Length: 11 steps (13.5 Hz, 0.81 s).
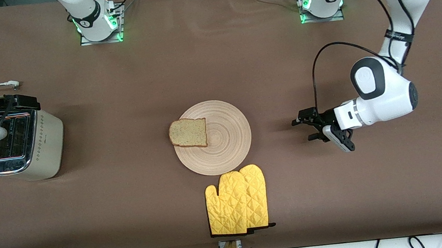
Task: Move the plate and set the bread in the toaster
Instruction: 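Release the plate and raise the left gripper while the right gripper reaches the bread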
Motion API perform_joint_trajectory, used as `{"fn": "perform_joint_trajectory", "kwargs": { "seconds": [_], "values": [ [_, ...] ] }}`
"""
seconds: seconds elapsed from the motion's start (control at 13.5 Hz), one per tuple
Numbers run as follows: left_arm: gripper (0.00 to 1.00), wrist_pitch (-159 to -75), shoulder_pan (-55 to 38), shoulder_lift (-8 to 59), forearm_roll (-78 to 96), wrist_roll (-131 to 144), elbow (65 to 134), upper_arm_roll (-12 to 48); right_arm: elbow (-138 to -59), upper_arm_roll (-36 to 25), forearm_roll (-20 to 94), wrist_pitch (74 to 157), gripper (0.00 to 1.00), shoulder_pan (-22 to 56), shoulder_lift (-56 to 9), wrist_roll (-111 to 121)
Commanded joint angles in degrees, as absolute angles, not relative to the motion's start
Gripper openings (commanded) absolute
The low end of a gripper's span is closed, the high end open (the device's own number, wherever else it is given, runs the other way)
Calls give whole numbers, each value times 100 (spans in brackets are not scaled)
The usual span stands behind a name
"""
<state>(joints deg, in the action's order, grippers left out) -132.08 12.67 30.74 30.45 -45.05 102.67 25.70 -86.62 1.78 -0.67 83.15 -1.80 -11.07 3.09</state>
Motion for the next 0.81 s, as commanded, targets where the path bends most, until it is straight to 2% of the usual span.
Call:
{"fn": "perform_joint_trajectory", "kwargs": {
  "seconds": [0.0,0.37,0.74],
  "values": [
    [100,-12991,1248,2796,1719,-4553,9924,2593,-8552,220,-88,8323,100,-132,-1274,369],
    [100,-11604,1038,2769,73,-4089,8861,2637,-8596,220,851,8770,100,9,-1792,159],
    [100,-10804,730,2181,-404,-2043,8692,2663,-8701,220,1459,9622,100,430,-2416,-571]
  ]
}}
